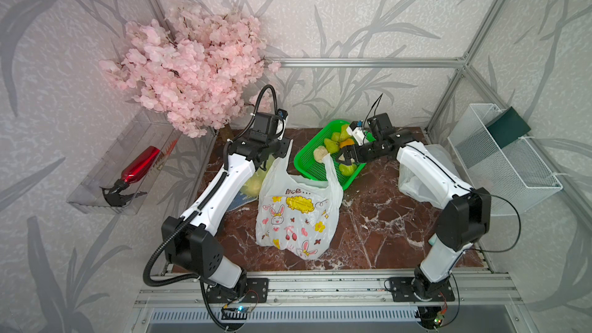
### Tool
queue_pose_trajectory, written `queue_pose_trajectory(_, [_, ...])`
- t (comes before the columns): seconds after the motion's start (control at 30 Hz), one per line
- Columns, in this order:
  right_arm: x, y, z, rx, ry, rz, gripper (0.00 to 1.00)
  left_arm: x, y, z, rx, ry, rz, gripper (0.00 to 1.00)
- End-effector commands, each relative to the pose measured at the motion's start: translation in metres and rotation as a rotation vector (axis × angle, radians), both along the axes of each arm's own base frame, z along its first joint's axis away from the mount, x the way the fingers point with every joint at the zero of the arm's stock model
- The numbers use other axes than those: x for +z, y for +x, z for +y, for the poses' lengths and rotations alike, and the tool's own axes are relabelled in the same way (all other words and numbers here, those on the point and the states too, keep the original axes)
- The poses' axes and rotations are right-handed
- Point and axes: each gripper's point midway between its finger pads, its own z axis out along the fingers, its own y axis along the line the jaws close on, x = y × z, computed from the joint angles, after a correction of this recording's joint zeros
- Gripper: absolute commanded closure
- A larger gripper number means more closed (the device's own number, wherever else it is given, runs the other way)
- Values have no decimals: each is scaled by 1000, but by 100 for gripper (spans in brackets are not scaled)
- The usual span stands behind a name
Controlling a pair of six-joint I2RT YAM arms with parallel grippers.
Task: Place the pears into plastic bags & tie knots
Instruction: Adjust the plastic bag at the center of the board, then pick up the plastic bag at the center of the board.
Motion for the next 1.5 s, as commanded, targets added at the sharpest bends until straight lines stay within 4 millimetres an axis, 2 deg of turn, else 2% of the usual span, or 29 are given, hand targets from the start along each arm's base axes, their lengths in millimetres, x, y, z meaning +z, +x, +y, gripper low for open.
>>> queue_pose_trajectory(0.0, [16, -3, 0, -63, 67, -32, 5, 8, -35, 44, 183, 21, 66, 37])
queue_pose_trajectory(0.07, [13, -5, -2, -83, 69, -24, 5, 9, -54, 39, 160, -49, 81, 36])
queue_pose_trajectory(0.1, [12, -5, -3, -94, 71, -22, 5, 8, -62, 28, 119, -114, 89, 33])
queue_pose_trajectory(0.17, [9, -5, -6, -120, 69, -16, 7, -2, -76, 7, 44, -208, 118, 27])
queue_pose_trajectory(0.2, [8, -5, -6, -127, 71, -13, 7, -8, -79, 4, 33, -229, 123, 22])
queue_pose_trajectory(0.3, [8, -4, -8, -153, 74, -8, 9, -32, -72, 5, 28, -161, 144, 13])
queue_pose_trajectory(0.43, [11, -3, -5, -164, 89, -5, 10, -57, -54, 4, 6, -42, 184, 9])
queue_pose_trajectory(0.57, [13, -1, -2, -169, 102, -9, 11, -81, -39, -5, -45, 14, 220, 8])
queue_pose_trajectory(0.7, [10, 3, 0, -174, 107, -7, 12, -114, -28, -4, -54, 86, 276, 13])
queue_pose_trajectory(0.8, [4, 7, -2, -191, 84, -3, 12, -121, -23, -1, -33, 105, 295, 35])
queue_pose_trajectory(0.9, [-12, 15, -15, -253, -47, -10, 14, -107, -22, -5, -29, 62, 266, 74])
queue_pose_trajectory(0.97, [-21, 18, -21, -276, -148, -28, 15, -88, -26, -6, -29, 27, 222, 87])
queue_pose_trajectory(1.0, [-34, 20, -22, -285, -210, -19, 14, -78, -29, -7, -32, 5, 197, 91])
queue_pose_trajectory(1.13, [-54, 33, -23, -300, -349, -41, 14, -45, -44, -13, -69, -78, 102, 100])
queue_pose_trajectory(1.3, [-77, 54, -28, -267, -524, -35, 9, -16, -61, -20, -132, -147, 41, 100])
queue_pose_trajectory(1.47, [-111, 61, -27, -213, -662, 9, 6, 5, -69, -30, -170, -244, -14, 100])
